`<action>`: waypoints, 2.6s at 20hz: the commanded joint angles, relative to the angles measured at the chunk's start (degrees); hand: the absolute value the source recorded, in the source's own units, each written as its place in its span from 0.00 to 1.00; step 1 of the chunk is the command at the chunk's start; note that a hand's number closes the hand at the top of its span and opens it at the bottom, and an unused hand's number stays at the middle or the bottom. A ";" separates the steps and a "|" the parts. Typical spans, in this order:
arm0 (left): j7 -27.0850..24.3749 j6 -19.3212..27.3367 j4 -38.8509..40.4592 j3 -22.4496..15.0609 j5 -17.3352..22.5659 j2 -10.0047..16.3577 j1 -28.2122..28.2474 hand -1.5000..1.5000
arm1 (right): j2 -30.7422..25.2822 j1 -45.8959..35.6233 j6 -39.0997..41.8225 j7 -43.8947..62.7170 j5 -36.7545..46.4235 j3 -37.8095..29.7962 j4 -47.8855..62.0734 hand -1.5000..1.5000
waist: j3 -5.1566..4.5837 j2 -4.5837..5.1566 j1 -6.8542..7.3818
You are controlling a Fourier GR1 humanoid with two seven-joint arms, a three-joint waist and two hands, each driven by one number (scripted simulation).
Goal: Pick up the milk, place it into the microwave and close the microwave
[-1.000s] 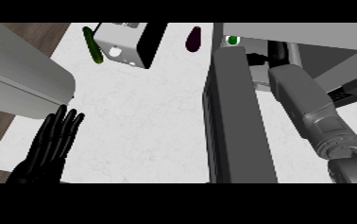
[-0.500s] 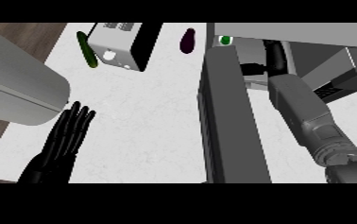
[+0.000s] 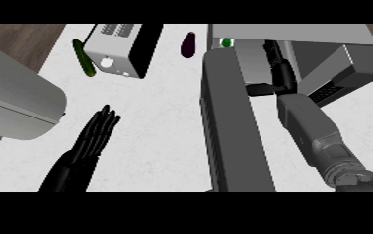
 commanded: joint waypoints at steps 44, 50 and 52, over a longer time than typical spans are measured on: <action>-3.90 36.21 50.17 -49.19 8.46 -0.58 -38.31 1.00 | -7.81 49.82 25.99 14.52 -14.87 5.18 -69.31 0.00 | -0.47 -1.35 -9.45; -6.66 44.67 49.89 -49.80 16.39 -0.57 -42.99 1.00 | -11.02 51.06 31.16 15.70 -18.69 4.03 -72.52 0.00 | -0.49 -0.89 -11.81; -8.42 46.37 51.03 -48.57 18.41 -0.57 -43.84 1.00 | -13.14 50.98 33.48 17.52 -19.24 4.72 -74.94 0.00 | -0.64 -0.76 -13.00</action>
